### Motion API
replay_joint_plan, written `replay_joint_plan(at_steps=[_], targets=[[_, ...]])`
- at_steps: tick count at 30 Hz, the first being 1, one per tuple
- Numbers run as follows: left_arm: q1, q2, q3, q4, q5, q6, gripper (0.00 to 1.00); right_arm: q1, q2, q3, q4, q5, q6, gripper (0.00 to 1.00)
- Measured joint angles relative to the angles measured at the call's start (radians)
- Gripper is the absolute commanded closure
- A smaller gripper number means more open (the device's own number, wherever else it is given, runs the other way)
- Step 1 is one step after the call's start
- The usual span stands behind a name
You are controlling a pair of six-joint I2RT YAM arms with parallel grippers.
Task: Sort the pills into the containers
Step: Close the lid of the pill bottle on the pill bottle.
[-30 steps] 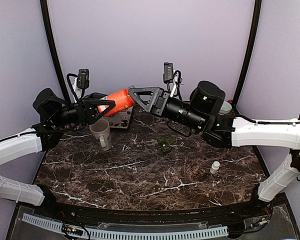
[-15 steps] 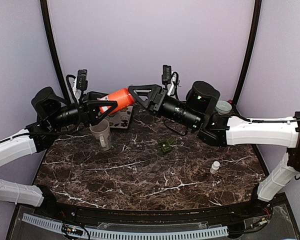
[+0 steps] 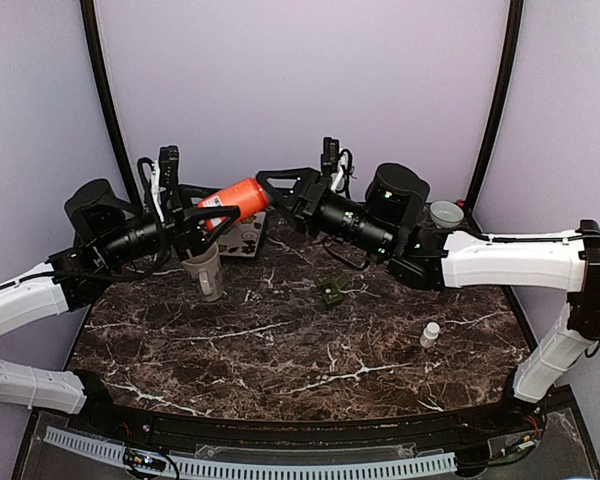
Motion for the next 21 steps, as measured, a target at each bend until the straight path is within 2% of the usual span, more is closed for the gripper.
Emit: replay_joint_plan(at_steps=[12, 21], targets=[[-0.117, -0.036, -0.040, -0.035, -0.256, 0.234, 1.00, -0.004, 0.008, 0.024, -0.077, -0.002, 0.065, 1.00], [-0.251, -0.035, -0.117, 0.054, -0.537, 0.440, 1.00, -0.016, 0.023, 0.040, -0.139, -0.018, 0.105, 1.00]])
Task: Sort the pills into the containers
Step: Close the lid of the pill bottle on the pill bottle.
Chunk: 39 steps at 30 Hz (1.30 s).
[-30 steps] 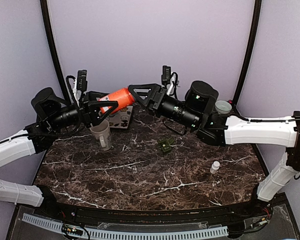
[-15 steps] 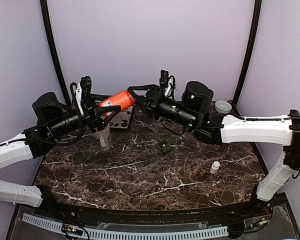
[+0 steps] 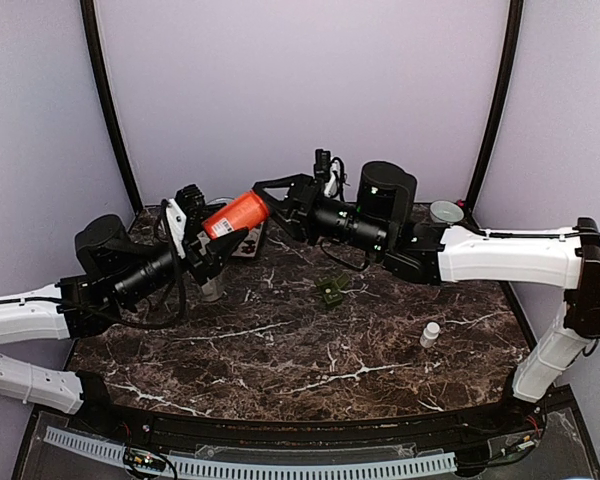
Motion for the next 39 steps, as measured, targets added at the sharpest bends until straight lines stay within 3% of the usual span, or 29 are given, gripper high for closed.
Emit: replay_joint_plan(at_steps=[16, 20, 30, 36, 39], targets=[[-0.138, 0.079, -0.108, 0.298, -0.307, 0.307, 1.00, -0.006, 0.019, 0.073, -0.152, -0.005, -0.002, 1.00], [-0.180, 0.140, -0.135, 0.446, -0.402, 0.403, 1.00, -0.006, 0.026, 0.102, -0.195, 0.000, -0.009, 1.00], [-0.243, 0.441, -0.162, 0.989, -0.583, 0.690, 1.00, -0.008, 0.044, 0.154, -0.296, 0.047, -0.039, 1.00], [-0.248, 0.444, -0.162, 1.005, -0.586, 0.708, 1.00, -0.007, 0.038, 0.157, -0.309, 0.053, -0.044, 0.99], [-0.249, 0.430, -0.162, 0.994, -0.572, 0.707, 1.00, -0.004, 0.027, 0.157, -0.315, 0.054, -0.052, 0.87]])
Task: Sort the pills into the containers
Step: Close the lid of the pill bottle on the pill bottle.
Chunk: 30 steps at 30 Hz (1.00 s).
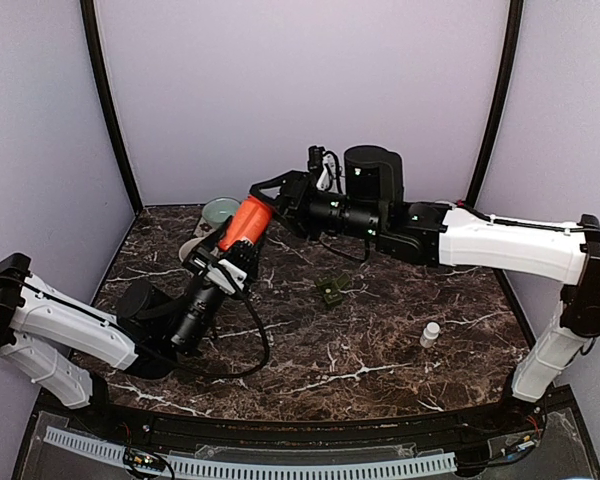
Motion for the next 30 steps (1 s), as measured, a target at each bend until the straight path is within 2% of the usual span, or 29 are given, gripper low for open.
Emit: replay_joint_plan(at_steps=[8, 17, 20, 30], targets=[[-0.003, -0.058, 0.000, -0.056, 0.037, -0.006, 1.00, 0.016, -0.037, -0.010, -0.005, 0.005, -0.024, 0.53], [-0.009, -0.088, 0.000, -0.086, 0.063, -0.039, 1.00, 0.043, -0.077, -0.042, -0.019, 0.011, -0.064, 0.31], [-0.009, -0.105, 0.000, -0.085, 0.063, -0.053, 1.00, 0.076, -0.079, -0.053, -0.044, -0.005, -0.080, 0.27], [0.018, -0.168, -0.001, -0.134, 0.061, -0.119, 1.00, 0.102, -0.097, -0.065, -0.076, 0.011, -0.123, 0.25]])
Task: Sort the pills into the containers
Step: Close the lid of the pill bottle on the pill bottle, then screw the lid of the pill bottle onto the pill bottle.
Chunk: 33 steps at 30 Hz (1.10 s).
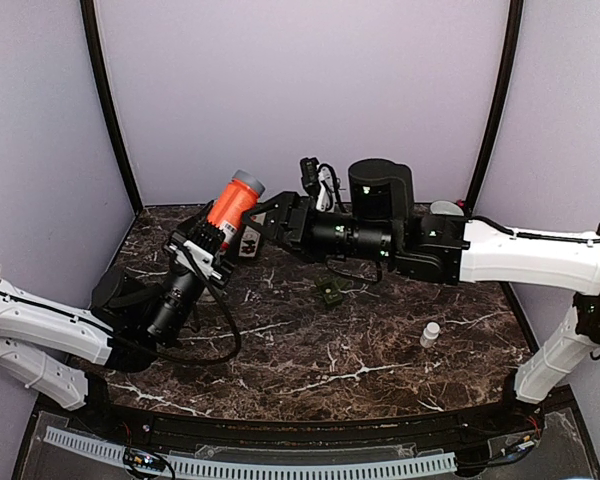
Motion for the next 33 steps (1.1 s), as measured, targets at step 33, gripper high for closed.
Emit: replay_joint_plan(at_steps=[33], targets=[[0.523, -0.163, 0.366, -1.021, 1.281, -1.067, 1.00, 0.027, -0.409, -0.229, -0.091, 0.125, -0.673, 0.29]])
